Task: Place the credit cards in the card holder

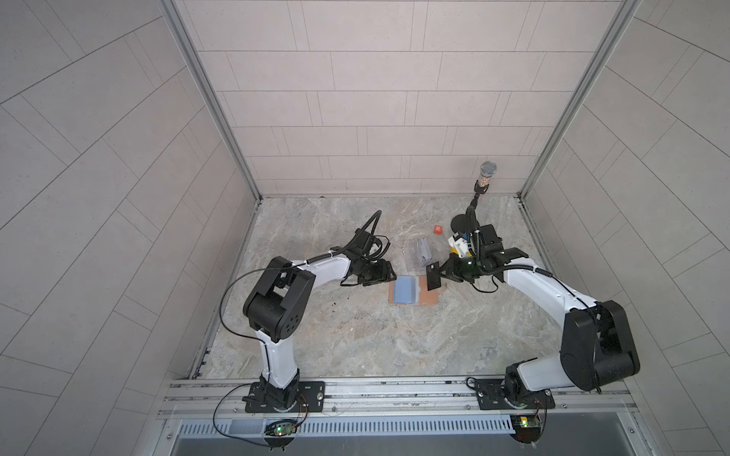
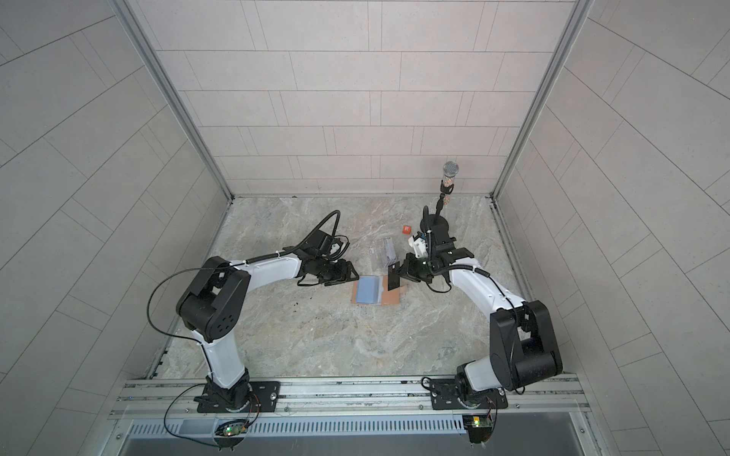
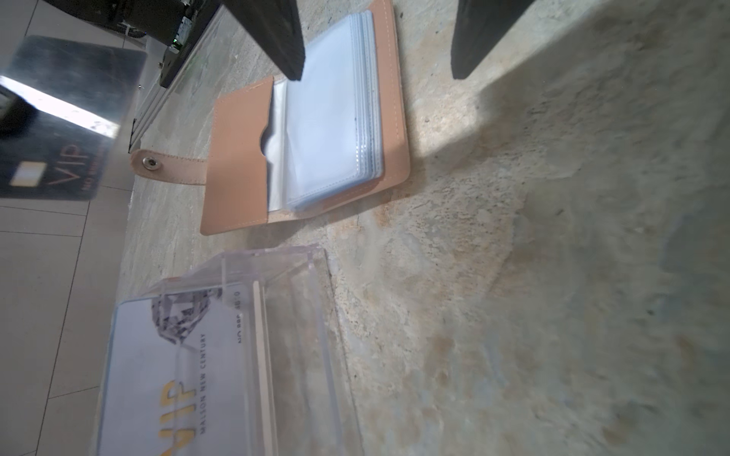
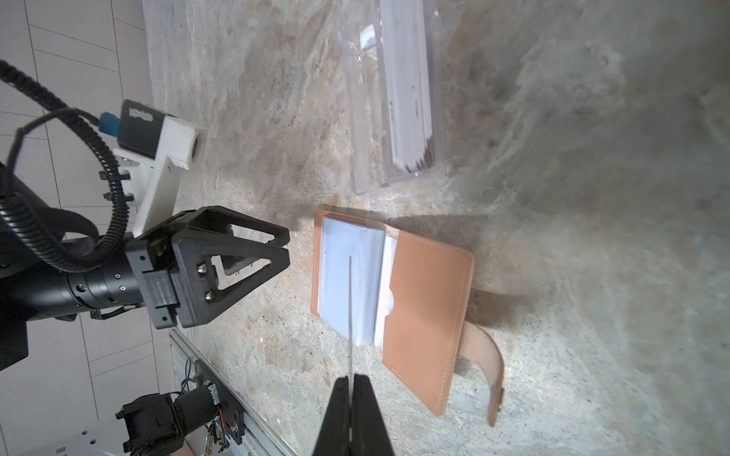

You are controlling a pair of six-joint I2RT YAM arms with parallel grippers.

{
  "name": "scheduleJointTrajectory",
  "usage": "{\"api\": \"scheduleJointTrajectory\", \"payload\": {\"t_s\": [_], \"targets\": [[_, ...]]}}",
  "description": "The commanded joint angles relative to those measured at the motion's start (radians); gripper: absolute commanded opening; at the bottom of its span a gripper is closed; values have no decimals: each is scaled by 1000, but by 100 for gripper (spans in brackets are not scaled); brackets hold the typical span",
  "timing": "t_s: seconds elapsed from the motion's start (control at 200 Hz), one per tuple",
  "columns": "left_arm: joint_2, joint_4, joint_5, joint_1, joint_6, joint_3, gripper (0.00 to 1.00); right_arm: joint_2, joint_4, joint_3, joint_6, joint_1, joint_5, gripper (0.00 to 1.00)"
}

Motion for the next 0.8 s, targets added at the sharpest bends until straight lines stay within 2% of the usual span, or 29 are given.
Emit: {"api": "scheduleJointTrajectory", "payload": {"t_s": [0.0, 0.796], "targets": [[-4, 73, 24, -10, -45, -31, 64, 7, 112, -32, 66, 4, -27, 0], [21, 102, 38, -55, -87, -102, 55, 107, 204, -109, 74, 56, -12, 0]]}}
